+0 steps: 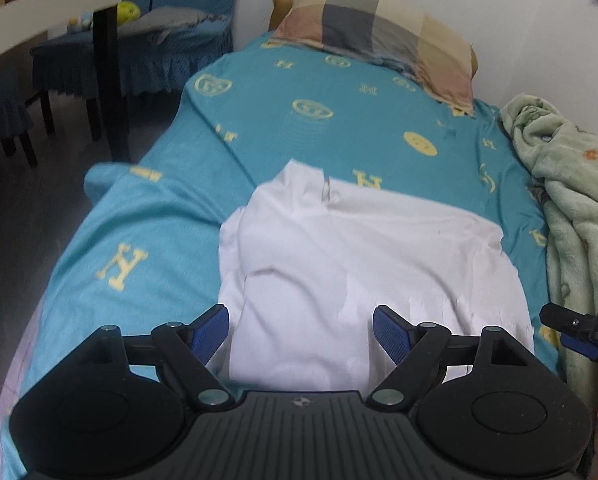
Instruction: Fold clothes
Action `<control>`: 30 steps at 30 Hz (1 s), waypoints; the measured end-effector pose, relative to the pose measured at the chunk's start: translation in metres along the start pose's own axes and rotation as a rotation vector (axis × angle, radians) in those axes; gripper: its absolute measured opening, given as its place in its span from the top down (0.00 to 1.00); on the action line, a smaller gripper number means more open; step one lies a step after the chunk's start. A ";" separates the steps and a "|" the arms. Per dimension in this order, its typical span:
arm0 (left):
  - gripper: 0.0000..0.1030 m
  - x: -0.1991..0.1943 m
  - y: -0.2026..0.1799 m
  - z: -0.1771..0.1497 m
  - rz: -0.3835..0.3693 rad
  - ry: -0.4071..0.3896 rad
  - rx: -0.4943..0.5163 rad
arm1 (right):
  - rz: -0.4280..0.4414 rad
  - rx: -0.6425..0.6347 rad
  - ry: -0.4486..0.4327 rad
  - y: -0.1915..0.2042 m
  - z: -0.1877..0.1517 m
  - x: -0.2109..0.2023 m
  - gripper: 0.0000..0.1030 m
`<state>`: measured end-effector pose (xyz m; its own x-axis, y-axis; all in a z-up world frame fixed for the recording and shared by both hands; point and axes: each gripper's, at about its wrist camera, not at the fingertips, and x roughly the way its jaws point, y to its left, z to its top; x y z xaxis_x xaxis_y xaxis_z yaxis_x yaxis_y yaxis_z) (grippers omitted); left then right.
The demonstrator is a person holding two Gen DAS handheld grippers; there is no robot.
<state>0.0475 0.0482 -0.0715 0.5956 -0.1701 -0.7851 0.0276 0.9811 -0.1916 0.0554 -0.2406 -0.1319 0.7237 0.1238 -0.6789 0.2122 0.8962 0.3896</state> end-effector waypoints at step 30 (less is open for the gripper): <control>0.97 0.004 0.045 0.004 0.013 0.032 -0.207 | -0.004 0.025 0.076 -0.012 -0.001 0.020 0.92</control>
<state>0.0545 0.0922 -0.0807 0.5687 -0.1638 -0.8060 -0.1476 0.9437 -0.2959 0.0667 -0.2487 -0.1506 0.6713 0.1525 -0.7254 0.2322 0.8861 0.4012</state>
